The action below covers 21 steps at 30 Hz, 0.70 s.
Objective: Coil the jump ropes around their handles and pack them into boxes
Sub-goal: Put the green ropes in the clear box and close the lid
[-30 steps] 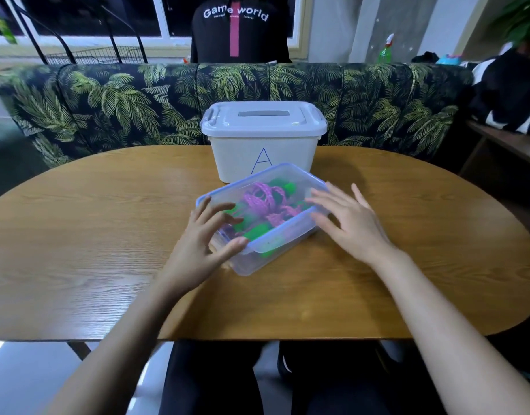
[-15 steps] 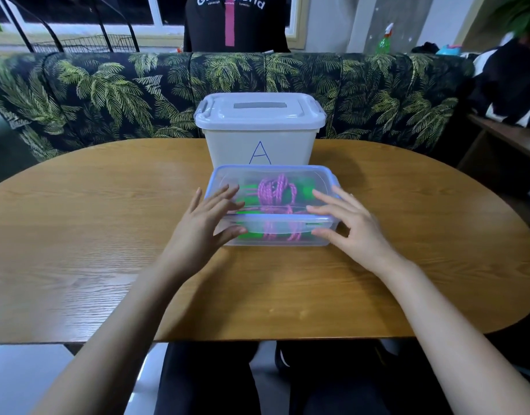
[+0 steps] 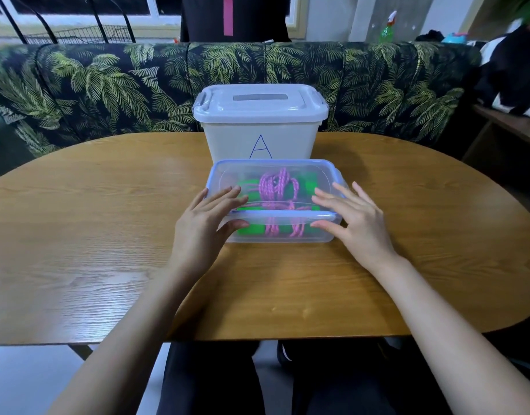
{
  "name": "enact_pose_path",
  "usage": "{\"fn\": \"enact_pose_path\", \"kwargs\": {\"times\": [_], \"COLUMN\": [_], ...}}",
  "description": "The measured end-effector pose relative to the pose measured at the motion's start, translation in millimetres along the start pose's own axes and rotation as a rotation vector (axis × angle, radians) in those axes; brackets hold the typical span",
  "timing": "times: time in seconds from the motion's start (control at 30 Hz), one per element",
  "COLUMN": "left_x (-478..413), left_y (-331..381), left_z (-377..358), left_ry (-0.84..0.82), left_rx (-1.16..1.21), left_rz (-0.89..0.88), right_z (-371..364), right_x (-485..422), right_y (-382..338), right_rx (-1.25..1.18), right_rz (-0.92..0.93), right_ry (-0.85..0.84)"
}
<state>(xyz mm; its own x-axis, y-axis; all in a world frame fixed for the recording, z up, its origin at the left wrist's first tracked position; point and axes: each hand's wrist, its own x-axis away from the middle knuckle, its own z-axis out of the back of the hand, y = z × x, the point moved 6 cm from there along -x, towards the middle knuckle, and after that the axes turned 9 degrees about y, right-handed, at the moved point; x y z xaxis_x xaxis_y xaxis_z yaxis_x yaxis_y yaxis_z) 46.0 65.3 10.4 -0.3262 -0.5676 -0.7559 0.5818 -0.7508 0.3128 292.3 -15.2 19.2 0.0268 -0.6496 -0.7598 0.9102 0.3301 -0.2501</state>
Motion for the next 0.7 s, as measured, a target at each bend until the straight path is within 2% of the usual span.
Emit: {"fn": "enact_pose_path", "kwargs": {"times": [0.17,0.23,0.3,0.37,0.43,0.5,0.53,0.57,0.63,0.7], "left_x": [-0.1,-2.0,-1.9,-1.5,-1.2,-0.6,0.1,-0.2,-0.1,9.1], "left_y": [0.5,-3.7,-9.6,-12.0,-11.1,-3.8,4.0,15.1,40.6,62.9], "left_z": [-1.8,-2.4,1.9,5.6,6.6,6.4,7.9,12.6,24.2,26.6], "left_ry": [0.007,0.014,0.061,0.075,-0.017,-0.167,-0.225,-0.249,-0.214,-0.263], "left_rx": [0.014,-0.091,-0.213,-0.170,-0.009,0.155,0.152,0.082,-0.036,0.008], "left_rz": [0.027,0.078,0.150,0.208,0.293,0.474,0.530,0.534,0.434,0.346], "right_z": [-0.2,1.1,5.1,8.7,10.3,8.9,7.7,7.5,7.3,7.9], "right_x": [0.9,0.4,0.3,3.0,7.5,7.8,4.9,-0.4,-9.5,-9.7], "right_y": [-1.5,-9.3,-26.0,-47.4,-68.1,-83.2,-87.2,-88.3,-79.1,-58.1], "right_rx": [0.106,0.142,0.139,0.070,-0.087,-0.272,-0.346,-0.391,-0.367,-0.258], "right_rz": [0.051,0.052,0.087,0.152,0.190,0.166,0.139,0.110,0.073,0.037], "right_ry": [0.039,0.078,0.140,0.167,0.122,0.037,-0.009,-0.045,-0.081,-0.123]}}
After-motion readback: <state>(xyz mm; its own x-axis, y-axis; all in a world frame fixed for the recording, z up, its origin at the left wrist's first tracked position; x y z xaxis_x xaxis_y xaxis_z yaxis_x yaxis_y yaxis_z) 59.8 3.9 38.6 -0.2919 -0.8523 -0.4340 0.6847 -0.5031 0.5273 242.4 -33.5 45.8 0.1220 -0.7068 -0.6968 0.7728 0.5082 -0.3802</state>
